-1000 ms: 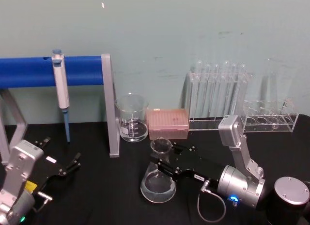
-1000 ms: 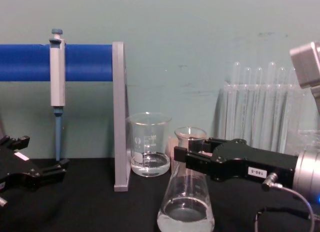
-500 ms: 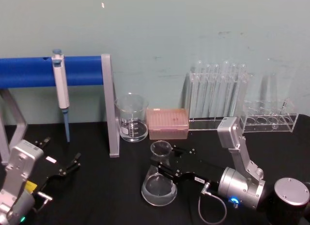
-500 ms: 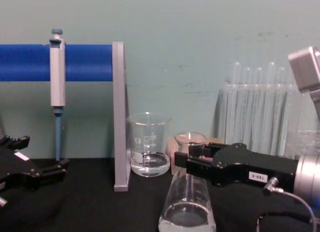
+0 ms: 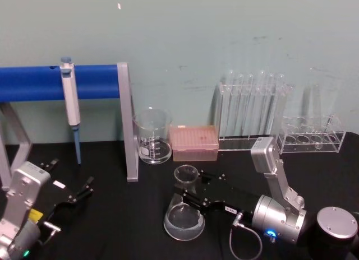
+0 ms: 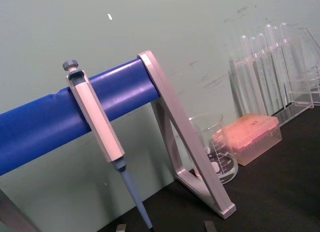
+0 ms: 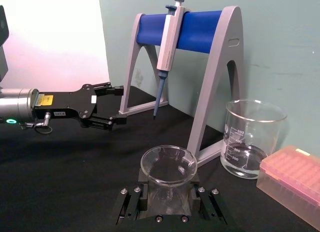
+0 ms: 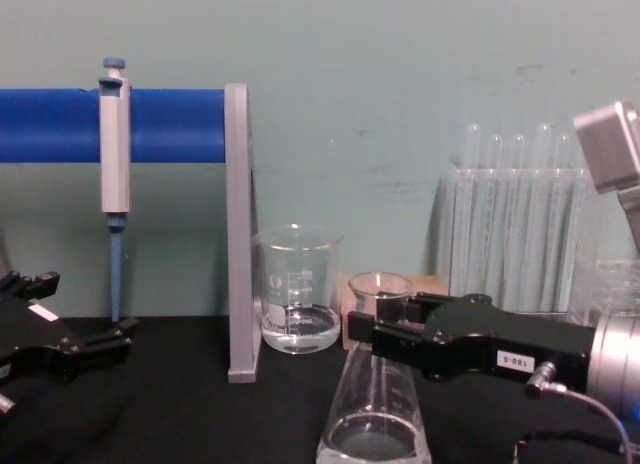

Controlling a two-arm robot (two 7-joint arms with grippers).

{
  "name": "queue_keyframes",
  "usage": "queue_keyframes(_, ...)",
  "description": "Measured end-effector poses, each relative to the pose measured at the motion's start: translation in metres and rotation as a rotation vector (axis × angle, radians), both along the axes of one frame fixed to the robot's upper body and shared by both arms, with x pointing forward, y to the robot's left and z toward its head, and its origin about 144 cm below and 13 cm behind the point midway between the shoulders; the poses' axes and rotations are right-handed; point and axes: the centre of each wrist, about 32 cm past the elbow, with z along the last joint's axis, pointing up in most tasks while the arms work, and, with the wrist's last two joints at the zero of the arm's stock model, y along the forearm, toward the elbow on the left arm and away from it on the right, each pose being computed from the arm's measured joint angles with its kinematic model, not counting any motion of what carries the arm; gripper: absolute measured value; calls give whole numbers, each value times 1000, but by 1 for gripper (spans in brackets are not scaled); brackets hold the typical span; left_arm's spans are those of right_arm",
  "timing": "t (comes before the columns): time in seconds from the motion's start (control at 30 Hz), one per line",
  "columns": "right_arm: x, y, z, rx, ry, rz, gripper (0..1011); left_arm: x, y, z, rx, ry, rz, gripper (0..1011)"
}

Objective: Grasp the erlenmeyer flask with one hand, shake it three times, then place it back.

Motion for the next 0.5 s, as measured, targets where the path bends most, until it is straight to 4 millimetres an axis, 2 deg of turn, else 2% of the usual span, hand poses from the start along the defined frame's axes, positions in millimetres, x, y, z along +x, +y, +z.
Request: queue_keyframes(0.5, 0, 1, 0, -2, 8, -3, 449, 0, 0, 0, 0, 0, 0, 1001)
